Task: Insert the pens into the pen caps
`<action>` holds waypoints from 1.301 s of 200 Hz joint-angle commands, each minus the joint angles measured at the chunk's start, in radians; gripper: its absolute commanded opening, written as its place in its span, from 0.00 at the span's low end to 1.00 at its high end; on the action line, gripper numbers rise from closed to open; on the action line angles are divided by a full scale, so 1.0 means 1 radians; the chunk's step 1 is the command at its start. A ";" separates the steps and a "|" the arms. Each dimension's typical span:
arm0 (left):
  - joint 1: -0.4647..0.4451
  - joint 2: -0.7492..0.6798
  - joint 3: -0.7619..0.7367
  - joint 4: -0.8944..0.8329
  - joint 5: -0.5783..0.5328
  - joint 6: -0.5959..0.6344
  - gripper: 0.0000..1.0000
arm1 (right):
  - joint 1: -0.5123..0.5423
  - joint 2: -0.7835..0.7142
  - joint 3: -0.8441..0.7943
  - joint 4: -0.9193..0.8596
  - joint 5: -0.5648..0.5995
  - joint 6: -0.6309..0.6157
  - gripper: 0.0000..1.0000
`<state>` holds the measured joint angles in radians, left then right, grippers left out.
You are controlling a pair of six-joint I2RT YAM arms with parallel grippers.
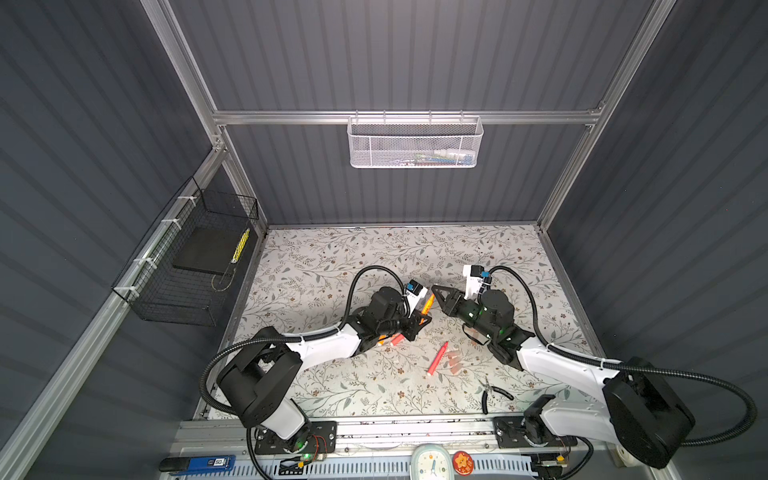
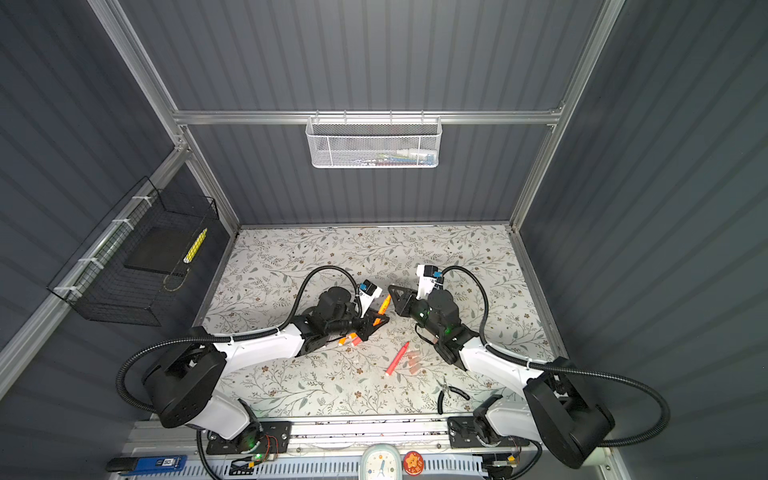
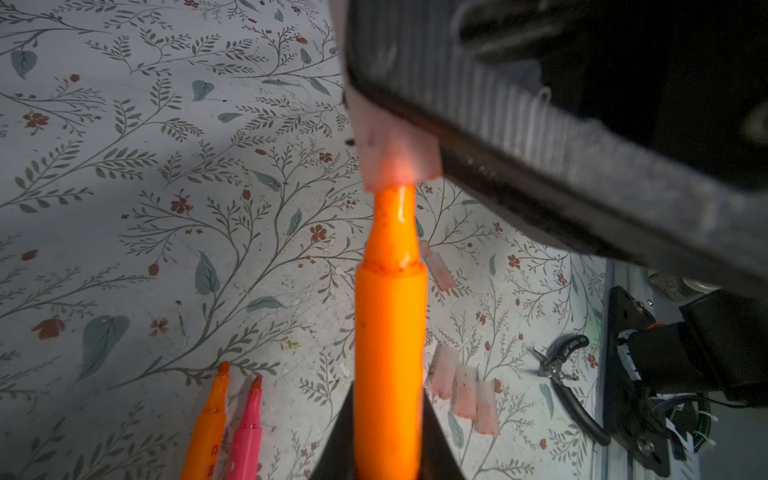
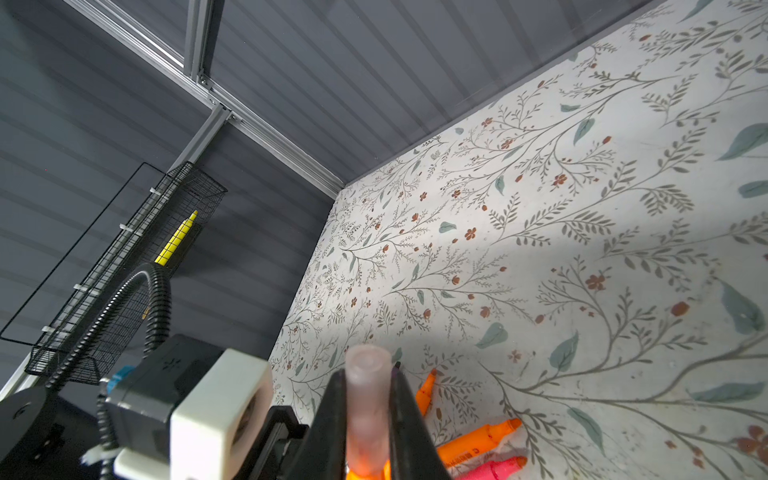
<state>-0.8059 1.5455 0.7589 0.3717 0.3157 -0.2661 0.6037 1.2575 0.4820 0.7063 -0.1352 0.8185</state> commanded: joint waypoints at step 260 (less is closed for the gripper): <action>0.042 -0.269 -0.201 0.169 -0.141 -0.001 0.00 | 0.209 -0.105 -0.028 -0.004 0.151 -0.091 0.67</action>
<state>-0.7624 1.2766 0.5549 0.5404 0.1814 -0.2993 0.8196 1.2514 0.4606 0.7589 -0.0334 0.7990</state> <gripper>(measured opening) 0.172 0.641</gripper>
